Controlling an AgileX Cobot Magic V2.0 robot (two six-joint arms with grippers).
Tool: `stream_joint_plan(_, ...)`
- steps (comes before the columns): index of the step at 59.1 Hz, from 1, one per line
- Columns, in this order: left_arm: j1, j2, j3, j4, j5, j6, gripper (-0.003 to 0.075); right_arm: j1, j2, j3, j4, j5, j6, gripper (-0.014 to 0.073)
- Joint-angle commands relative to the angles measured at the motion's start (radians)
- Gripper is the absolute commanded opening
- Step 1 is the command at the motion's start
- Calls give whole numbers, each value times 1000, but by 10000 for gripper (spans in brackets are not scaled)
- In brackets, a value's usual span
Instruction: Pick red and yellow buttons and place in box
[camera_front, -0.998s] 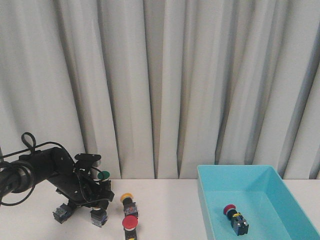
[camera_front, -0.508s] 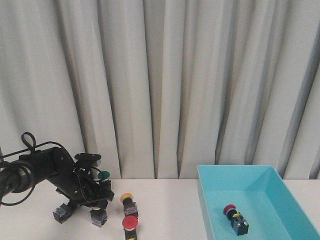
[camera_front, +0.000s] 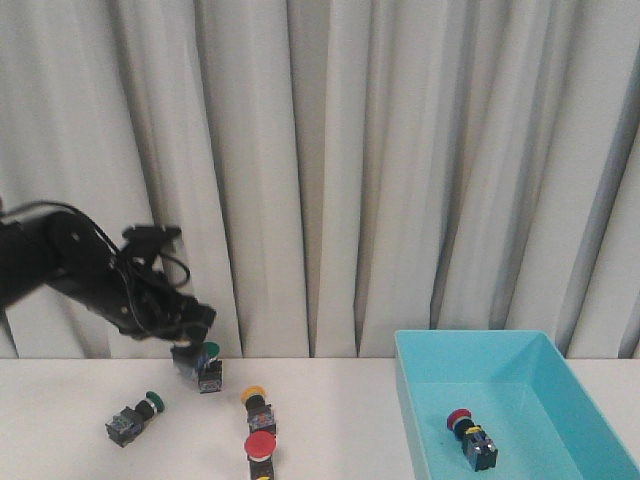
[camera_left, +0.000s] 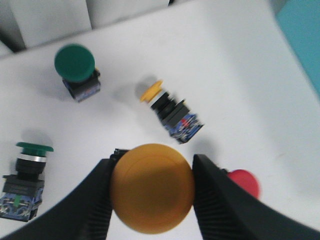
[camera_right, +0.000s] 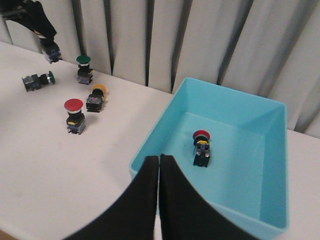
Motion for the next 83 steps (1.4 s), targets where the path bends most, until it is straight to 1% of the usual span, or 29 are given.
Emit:
stream_joint_plan(1, -2, -145, -29, -78, -1, -17, 73, -3, 12, -26, 30, -118, 0, -4)
stream_joint_plan(8, -2, -236, -29, -162, 45, -12, 73, -3, 60, -49, 46, -152, -14, -4)
stream_joint_plan(13, -2, -294, -29, -230, 83, 10, 73, -3, 124, -104, 95, -156, -75, -4)
stream_joint_plan(18, -2, -341, -29, -301, 119, 43, 73, -3, 209, -181, 187, -158, -196, -1)
stream_joint_plan(22, -2, -373, -29, -359, 137, 59, 73, -3, 281, -253, 291, -141, -310, 2)
stream_joint_plan(33, -2, -416, -29, -535, 191, 94, 73, -3, 495, -429, 648, 59, -676, 41)
stream_joint_plan(38, -2, -416, -29, -622, 226, 122, 73, -3, 573, -475, 791, 159, -836, 85)
stream_joint_plan(41, -2, -416, -29, -666, 236, 136, 73, -3, 612, -500, 852, 217, -905, 122)
stream_joint_plan(46, -2, -416, -29, -714, 238, 142, 73, -3, 662, -535, 901, 283, -967, 202)
stream_joint_plan(51, -2, -416, -29, -746, 239, 144, 73, 7, 697, -566, 913, 296, -986, 307)
stream_joint_plan(55, -2, -416, -29, -761, 238, 144, 73, 38, 718, -586, 914, 282, -988, 397)
stream_joint_plan(59, -2, -416, -29, -776, 238, 144, 73, 95, 739, -606, 910, 256, -996, 478)
stream_joint_plan(64, -2, -416, -29, -780, 237, 144, 73, 184, 762, -626, 897, 163, -1007, 543)
stream_joint_plan(69, -2, -416, -29, -780, 238, 144, 73, 273, 782, -636, 886, 47, -1045, 566)
stream_joint_plan(75, -3, -416, -29, -791, 239, 144, 73, 377, 808, -636, 877, -83, -1088, 566)
stream_joint_plan(83, -3, -416, -29, -805, 239, 144, 73, 479, 845, -637, 859, -211, -1119, 566)
